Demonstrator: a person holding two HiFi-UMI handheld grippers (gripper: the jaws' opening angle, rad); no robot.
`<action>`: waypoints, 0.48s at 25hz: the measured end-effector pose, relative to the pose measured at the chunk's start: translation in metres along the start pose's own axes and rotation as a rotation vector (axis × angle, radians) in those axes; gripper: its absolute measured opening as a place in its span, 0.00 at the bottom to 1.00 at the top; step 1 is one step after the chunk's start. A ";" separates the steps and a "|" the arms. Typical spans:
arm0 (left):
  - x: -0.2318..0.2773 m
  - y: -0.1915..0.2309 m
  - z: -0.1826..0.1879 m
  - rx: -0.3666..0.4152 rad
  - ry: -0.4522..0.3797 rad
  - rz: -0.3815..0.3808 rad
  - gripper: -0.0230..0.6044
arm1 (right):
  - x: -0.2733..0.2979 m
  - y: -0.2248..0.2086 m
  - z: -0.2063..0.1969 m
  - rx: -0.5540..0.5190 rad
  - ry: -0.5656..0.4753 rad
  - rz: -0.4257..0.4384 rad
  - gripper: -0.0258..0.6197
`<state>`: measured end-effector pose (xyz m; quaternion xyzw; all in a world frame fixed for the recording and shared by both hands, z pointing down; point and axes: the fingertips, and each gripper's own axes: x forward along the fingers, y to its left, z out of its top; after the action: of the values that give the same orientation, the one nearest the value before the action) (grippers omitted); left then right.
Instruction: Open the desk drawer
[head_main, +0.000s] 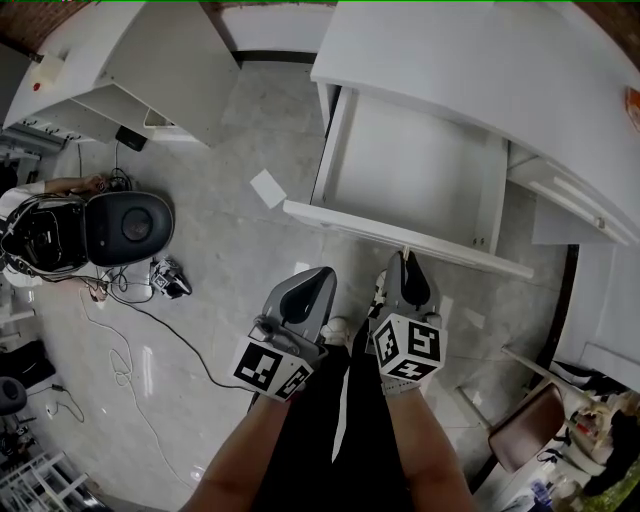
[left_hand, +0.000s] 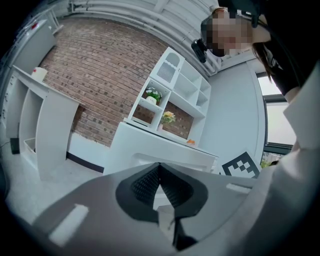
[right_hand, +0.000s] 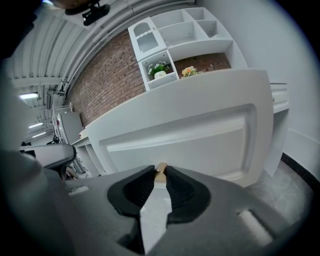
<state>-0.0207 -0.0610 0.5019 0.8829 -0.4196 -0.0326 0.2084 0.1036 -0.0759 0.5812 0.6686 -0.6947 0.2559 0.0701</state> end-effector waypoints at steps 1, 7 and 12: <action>-0.001 -0.001 -0.001 0.000 0.001 0.001 0.03 | -0.002 0.000 -0.001 -0.001 0.001 0.000 0.15; -0.007 -0.002 0.001 0.004 0.000 0.008 0.03 | -0.008 0.000 -0.004 -0.003 0.009 0.006 0.15; -0.012 0.000 0.003 0.005 -0.002 0.015 0.03 | -0.011 0.001 -0.005 -0.014 0.013 0.002 0.15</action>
<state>-0.0294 -0.0532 0.4983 0.8803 -0.4263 -0.0311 0.2060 0.1022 -0.0642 0.5807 0.6656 -0.6968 0.2553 0.0789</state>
